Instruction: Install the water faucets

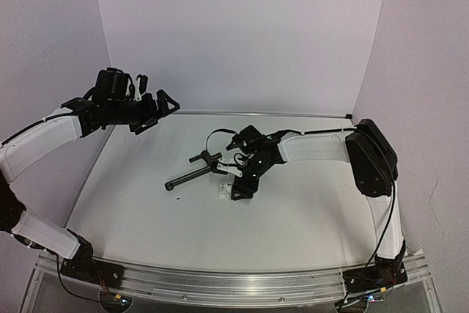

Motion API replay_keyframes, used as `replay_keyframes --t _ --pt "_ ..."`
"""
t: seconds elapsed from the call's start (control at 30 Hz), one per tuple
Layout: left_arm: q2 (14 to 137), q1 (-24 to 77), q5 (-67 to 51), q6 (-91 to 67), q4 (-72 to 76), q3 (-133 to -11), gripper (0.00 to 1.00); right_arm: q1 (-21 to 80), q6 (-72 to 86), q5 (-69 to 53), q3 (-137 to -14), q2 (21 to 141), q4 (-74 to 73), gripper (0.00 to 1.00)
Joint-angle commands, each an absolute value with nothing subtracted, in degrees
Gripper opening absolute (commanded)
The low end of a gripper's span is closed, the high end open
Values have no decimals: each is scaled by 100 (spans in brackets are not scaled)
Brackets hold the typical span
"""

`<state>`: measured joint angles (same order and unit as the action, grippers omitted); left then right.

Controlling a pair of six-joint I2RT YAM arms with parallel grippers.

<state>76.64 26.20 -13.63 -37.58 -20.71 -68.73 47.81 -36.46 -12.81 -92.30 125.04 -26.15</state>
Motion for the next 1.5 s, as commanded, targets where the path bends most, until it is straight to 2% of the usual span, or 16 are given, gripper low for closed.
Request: replay_keyframes --t 0.0,0.17,0.5,0.6,0.77,1.03,1.3,1.47 --pt "7414 2610 -1410 -3879 -1897 -6791 100 4786 -3835 -1172 -9596 12720 -2626 75" --pt "7278 2610 -1604 -3930 -1735 -6649 100 4789 -3896 -1186 -9772 12893 -2628 67" --pt "7385 2610 -2039 -4104 -1553 -6590 100 4789 -3936 -1233 -9729 12661 -2626 38" --pt "7489 2611 -2230 -4160 -1528 -6572 100 4786 -3895 -1264 -9639 12349 -2613 35" --pt "7589 2610 -2767 -4217 -1464 -6626 100 4745 -3704 -1220 -9684 11686 -2589 31" --pt "7535 2602 -3874 -4508 -1287 -6655 99 4689 -3321 -1455 -10302 10733 -2518 32" --pt "7772 2610 -5184 -4543 -1198 -7061 82 4685 -2857 -2037 -10732 10454 -2384 33" --pt "7710 2619 -5689 -4908 -424 -6803 80 4688 -2852 -2098 -10711 10448 -2370 33"
